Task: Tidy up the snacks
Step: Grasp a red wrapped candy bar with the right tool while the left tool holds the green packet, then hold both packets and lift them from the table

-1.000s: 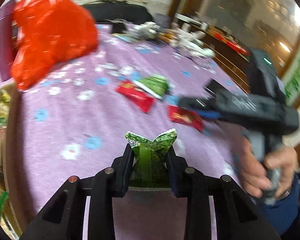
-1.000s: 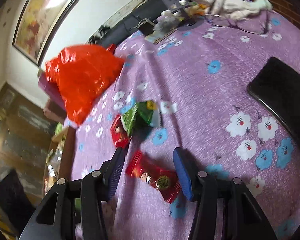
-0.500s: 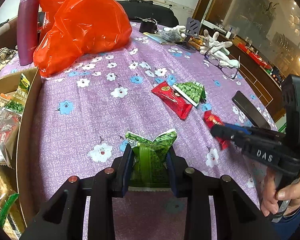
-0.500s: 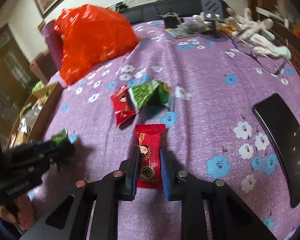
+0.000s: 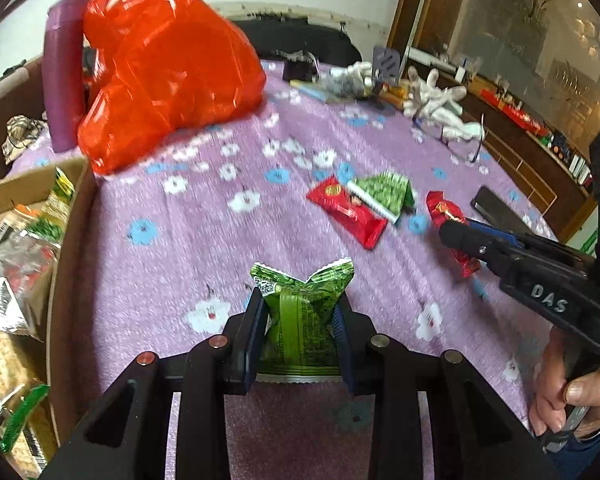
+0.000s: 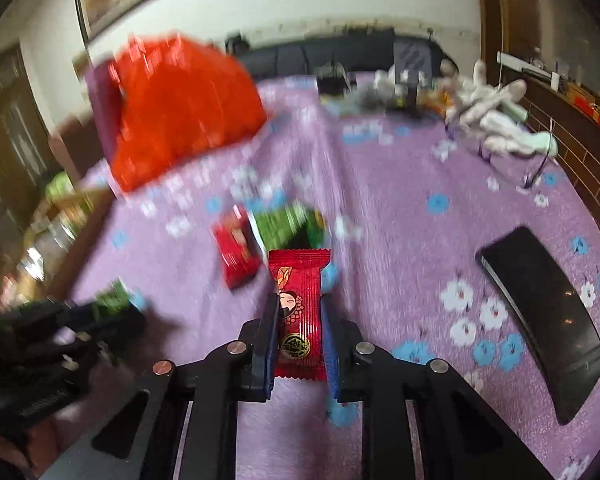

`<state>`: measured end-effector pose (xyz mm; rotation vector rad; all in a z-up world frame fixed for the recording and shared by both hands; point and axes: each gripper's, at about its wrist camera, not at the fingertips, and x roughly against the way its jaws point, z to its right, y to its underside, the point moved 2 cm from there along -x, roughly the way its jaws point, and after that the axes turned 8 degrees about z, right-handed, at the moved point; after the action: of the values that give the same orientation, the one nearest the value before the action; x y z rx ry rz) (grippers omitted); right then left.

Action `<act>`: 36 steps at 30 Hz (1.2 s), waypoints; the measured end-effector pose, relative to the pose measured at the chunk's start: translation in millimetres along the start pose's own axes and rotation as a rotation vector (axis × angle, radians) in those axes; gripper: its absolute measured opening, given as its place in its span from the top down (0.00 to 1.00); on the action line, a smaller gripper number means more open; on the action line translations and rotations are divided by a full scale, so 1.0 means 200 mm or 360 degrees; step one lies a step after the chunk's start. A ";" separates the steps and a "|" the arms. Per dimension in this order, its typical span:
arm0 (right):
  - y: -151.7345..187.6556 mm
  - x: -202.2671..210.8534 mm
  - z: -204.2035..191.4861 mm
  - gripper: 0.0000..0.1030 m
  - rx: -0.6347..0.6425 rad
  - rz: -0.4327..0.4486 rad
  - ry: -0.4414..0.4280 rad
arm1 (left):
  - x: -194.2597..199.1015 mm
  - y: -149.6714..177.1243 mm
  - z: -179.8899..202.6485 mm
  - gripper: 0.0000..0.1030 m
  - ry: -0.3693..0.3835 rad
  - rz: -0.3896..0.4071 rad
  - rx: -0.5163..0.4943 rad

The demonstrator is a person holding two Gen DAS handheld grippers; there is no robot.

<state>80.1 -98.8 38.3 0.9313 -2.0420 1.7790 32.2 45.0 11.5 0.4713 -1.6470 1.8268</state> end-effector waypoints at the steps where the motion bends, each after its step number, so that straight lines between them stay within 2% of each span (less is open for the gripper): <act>1: -0.01 0.01 -0.01 0.80 -0.0008 0.0025 -0.0021 | 0.01 0.00 0.00 0.70 -0.0001 0.0012 0.0003; 7: -0.01 0.04 -0.13 0.80 0.0046 0.0082 -0.0154 | 0.03 -0.02 -0.01 0.70 -0.0052 0.0072 0.0002; 11: 0.02 0.03 -0.21 0.80 0.0128 0.0077 -0.0146 | 0.05 -0.02 -0.01 0.70 -0.0095 0.0112 -0.0006; 20: 0.03 0.02 -0.21 0.80 0.0140 0.0072 -0.0146 | 0.08 -0.03 -0.02 0.70 -0.0209 0.0192 -0.0033; 36: 0.02 0.04 -0.22 0.79 0.0153 0.0110 -0.0171 | 0.13 -0.04 0.00 0.70 -0.0280 0.0274 -0.0083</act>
<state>61.4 -58.4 48.9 1.0163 -2.0934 1.9172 19.3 51.2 34.4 0.4923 -1.9011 1.9058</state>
